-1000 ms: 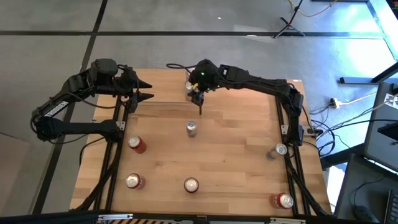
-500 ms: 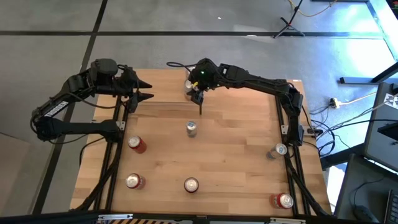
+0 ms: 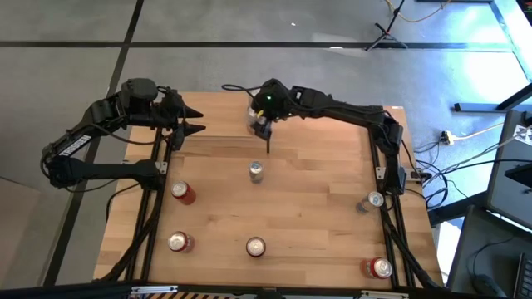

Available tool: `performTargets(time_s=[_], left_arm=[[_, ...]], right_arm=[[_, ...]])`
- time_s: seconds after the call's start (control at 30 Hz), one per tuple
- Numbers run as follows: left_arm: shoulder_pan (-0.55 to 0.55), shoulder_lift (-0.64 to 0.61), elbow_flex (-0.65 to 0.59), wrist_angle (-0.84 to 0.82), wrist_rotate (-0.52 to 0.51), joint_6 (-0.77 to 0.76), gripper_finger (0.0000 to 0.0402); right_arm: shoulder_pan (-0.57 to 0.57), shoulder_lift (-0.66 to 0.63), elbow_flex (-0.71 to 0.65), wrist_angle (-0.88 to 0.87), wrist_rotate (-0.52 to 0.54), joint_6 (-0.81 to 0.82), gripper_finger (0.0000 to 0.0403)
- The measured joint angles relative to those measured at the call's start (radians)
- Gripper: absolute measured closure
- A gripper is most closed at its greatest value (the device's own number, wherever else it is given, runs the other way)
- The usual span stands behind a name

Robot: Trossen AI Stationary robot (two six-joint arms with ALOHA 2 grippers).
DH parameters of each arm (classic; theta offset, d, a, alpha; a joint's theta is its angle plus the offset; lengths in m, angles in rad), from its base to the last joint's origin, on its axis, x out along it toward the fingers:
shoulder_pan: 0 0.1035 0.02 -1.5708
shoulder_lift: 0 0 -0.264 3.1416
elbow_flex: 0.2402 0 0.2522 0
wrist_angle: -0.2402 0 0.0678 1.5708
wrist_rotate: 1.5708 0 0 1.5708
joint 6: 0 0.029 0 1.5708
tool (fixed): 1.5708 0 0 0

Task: Place canned beverage on shelf
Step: Put the light pink soda can on the shelf aligned with the other light pink soda can, then put the left blue soda can on the shelf

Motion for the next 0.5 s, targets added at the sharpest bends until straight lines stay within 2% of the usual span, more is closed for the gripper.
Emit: performTargets(time_s=[0.2, 0.5], left_arm=[[0.000, 0.000, 0.000, 0.002, -0.003, -0.001, 0.0191], [0.000, 0.002, 0.000, 0.014, -0.011, 0.006, 0.0191]], right_arm=[[0.000, -0.001, 0.101, -0.070, 0.006, -0.006, 0.0032], [0.047, -0.017, 0.388, -0.431, 0.011, 0.025, 0.0042]])
